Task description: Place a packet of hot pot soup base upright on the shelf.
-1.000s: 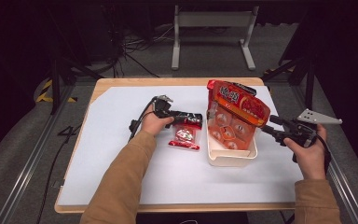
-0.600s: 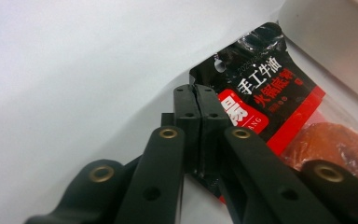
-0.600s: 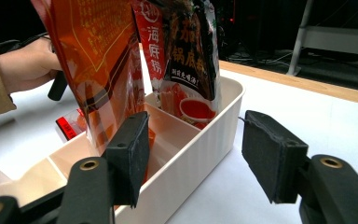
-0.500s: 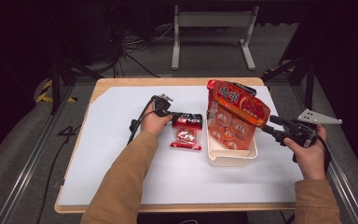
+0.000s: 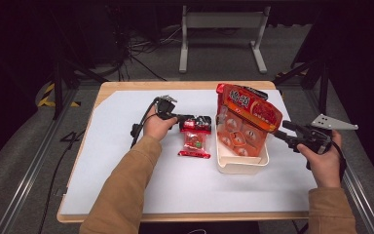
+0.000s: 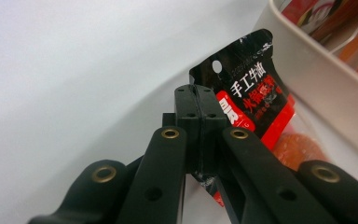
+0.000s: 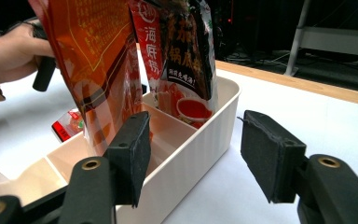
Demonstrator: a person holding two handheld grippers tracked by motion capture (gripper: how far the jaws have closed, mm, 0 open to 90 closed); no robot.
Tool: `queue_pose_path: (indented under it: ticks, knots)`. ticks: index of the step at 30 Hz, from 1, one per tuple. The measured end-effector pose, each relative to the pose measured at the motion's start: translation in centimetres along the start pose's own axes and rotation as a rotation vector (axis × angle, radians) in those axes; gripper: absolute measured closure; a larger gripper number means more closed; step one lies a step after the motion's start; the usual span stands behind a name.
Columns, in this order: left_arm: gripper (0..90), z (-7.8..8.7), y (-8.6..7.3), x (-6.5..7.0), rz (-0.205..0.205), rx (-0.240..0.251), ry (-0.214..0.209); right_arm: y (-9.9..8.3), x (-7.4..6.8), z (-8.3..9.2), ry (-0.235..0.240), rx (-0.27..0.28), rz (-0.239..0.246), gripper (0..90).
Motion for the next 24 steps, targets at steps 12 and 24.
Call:
queue_pose_path:
  ticks: [12,24]
  knots:
    - [90.0,3.9,0.9,2.1,-0.048,0.085,-0.057,-0.1,0.0,-0.1,0.004,-0.001,-0.004,43.2]
    - [90.0,7.8,1.2,6.6,-0.183,0.179,-0.140,-0.1,-0.1,0.0,0.008,0.004,-0.018,42.7]
Point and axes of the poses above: each handheld gripper's, and its own axes: z roughly backward along the jaws, y roughly out of its top, x roughly to its right, the point moved 2 cm from there along -z, roughly forward along the jaws, and after that the axes turned 6 degrees about -z, right-handed, at the moved point
